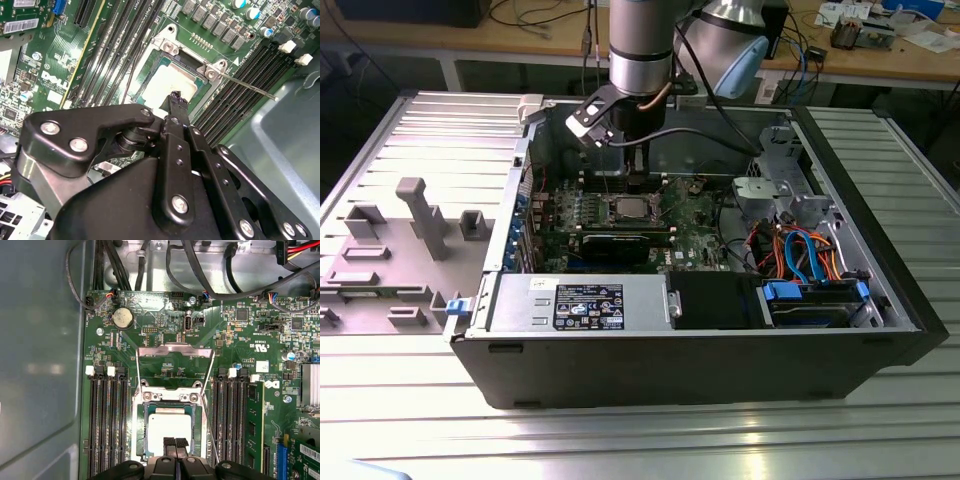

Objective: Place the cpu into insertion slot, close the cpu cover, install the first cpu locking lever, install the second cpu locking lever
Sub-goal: 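Close the cpu cover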

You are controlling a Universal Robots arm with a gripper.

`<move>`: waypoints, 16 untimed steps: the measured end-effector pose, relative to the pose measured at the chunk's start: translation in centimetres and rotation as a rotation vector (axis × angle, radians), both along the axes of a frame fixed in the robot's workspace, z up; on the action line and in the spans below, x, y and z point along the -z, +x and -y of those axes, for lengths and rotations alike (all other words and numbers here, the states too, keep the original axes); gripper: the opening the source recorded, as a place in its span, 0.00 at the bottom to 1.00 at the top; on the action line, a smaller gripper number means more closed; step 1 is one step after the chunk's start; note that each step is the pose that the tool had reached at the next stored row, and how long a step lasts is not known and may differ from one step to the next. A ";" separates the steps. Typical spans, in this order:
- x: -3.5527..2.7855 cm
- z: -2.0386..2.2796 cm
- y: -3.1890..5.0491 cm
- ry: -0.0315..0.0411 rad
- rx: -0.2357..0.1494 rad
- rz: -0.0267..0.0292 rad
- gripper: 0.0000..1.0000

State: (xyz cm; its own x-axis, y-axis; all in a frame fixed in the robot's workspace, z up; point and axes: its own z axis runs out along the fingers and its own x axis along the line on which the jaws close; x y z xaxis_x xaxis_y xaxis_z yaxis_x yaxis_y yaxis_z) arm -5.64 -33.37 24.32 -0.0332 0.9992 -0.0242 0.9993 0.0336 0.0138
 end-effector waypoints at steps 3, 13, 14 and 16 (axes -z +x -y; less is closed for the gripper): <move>-0.75 0.01 0.00 -0.0003 0.000 -0.0002 0.11; -1.95 0.01 0.05 -0.0006 -0.039 -0.0001 0.11; -2.24 0.01 0.05 -0.0006 -0.039 -0.0002 0.11; -2.50 0.00 0.05 -0.0004 -0.039 0.0000 0.11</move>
